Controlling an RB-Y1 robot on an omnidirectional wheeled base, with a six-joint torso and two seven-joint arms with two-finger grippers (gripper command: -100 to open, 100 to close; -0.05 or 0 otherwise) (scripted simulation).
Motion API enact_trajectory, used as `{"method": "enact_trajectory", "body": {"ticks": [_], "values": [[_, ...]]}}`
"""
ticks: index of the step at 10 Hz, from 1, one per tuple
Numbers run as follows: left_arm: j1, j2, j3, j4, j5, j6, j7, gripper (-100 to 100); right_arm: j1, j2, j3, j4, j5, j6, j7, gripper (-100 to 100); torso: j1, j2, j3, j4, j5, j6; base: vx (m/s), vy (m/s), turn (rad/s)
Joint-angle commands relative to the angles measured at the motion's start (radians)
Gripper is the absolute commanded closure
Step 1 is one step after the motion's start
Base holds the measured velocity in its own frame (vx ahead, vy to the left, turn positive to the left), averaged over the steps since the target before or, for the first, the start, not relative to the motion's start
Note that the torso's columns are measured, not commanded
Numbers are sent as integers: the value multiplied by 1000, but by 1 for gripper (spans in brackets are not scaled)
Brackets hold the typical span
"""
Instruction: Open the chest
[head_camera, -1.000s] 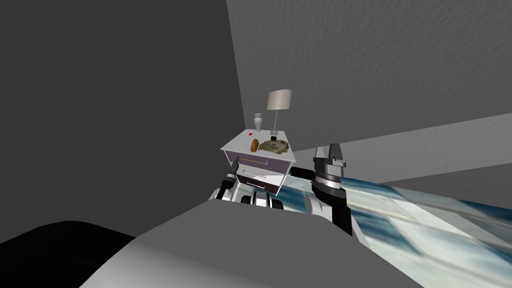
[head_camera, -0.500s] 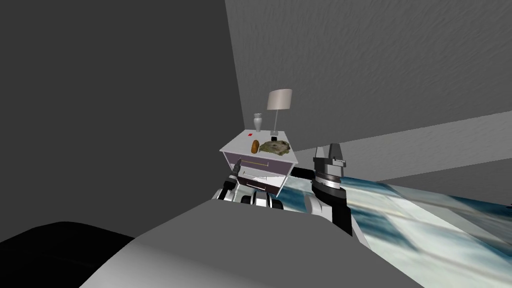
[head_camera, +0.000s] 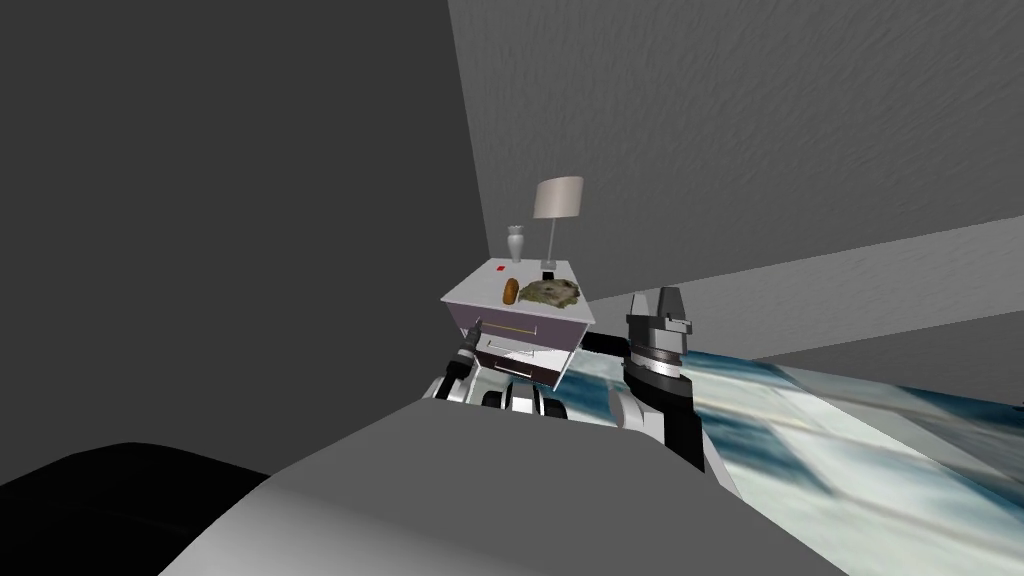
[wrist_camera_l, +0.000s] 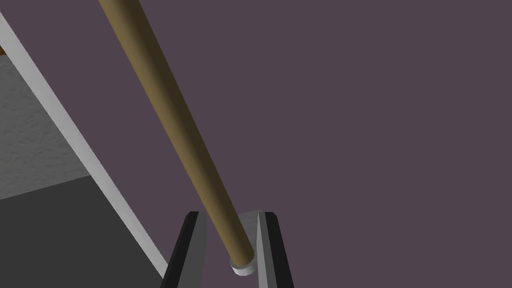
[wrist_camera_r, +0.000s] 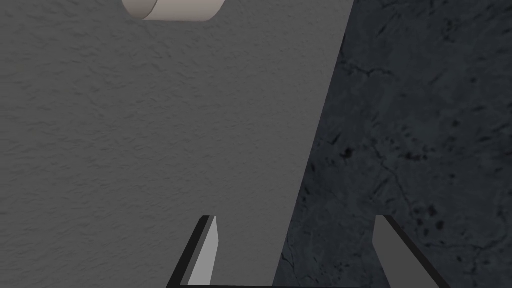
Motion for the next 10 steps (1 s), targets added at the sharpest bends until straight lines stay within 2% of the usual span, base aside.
{"method": "enact_trajectory", "body": {"ticks": [1,2,6,7,10], "values": [[22,8,-6,-20,-1,10,2,100,0,0,0,0,0,0,0,0,-1,-4,-2,1,-1,0,-190,16,20],[17,3,-7,-14,-1,7,1,100,0,0,0,0,0,0,0,0,-3,-6,-4,1,-2,0,-96,4,4],[56,17,-21,-41,-3,8,7,100,0,0,0,0,0,0,0,0,-1,-5,-3,0,-1,0,-174,31,21],[48,13,-22,-41,-2,6,8,100,0,0,0,0,0,0,0,0,-2,-5,-3,0,-1,0,-103,1,6],[15,-30,9,-11,-6,23,-22,100,0,0,0,0,0,0,0,0,-1,-5,-4,1,-1,1,-175,66,-130]]}}
